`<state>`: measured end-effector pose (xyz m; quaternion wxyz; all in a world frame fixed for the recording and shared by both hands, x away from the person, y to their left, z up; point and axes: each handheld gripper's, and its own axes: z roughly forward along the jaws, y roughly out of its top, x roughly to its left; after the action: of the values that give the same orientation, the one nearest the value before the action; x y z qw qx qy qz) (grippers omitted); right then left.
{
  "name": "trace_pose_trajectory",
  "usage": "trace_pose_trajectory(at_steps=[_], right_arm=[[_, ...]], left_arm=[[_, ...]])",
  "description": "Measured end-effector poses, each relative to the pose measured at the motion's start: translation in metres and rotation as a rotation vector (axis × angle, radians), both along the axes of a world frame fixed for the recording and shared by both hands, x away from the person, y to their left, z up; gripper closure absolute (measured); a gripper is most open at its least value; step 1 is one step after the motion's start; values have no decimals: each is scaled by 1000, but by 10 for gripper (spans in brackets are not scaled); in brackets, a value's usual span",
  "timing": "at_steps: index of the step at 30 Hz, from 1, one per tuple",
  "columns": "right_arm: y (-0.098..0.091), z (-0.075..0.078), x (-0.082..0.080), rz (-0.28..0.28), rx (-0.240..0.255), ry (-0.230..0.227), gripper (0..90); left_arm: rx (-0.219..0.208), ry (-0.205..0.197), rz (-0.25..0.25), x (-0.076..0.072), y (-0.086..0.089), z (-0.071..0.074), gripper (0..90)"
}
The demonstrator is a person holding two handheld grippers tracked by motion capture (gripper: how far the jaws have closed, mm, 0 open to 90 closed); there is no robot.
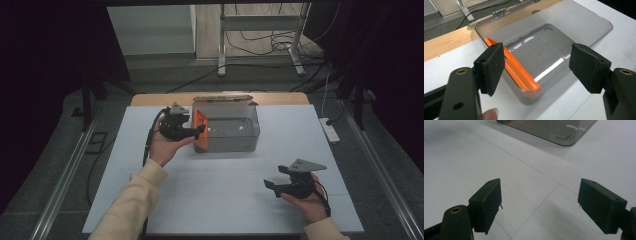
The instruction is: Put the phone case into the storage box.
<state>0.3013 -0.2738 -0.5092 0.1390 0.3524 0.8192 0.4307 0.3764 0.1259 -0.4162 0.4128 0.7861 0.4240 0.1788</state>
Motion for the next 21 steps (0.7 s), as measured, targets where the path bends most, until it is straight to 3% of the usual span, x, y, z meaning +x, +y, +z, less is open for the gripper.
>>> trace_pose_trajectory(at_steps=[10, 21], right_arm=[[0, 0, 0, -1, 5, -2, 194], [-1, -1, 0, -8, 8, -1, 194]], left_arm=[[-30, -5, -47, -27, 20, -13, 278], [-48, -44, -101, -56, 33, -21, 261]])
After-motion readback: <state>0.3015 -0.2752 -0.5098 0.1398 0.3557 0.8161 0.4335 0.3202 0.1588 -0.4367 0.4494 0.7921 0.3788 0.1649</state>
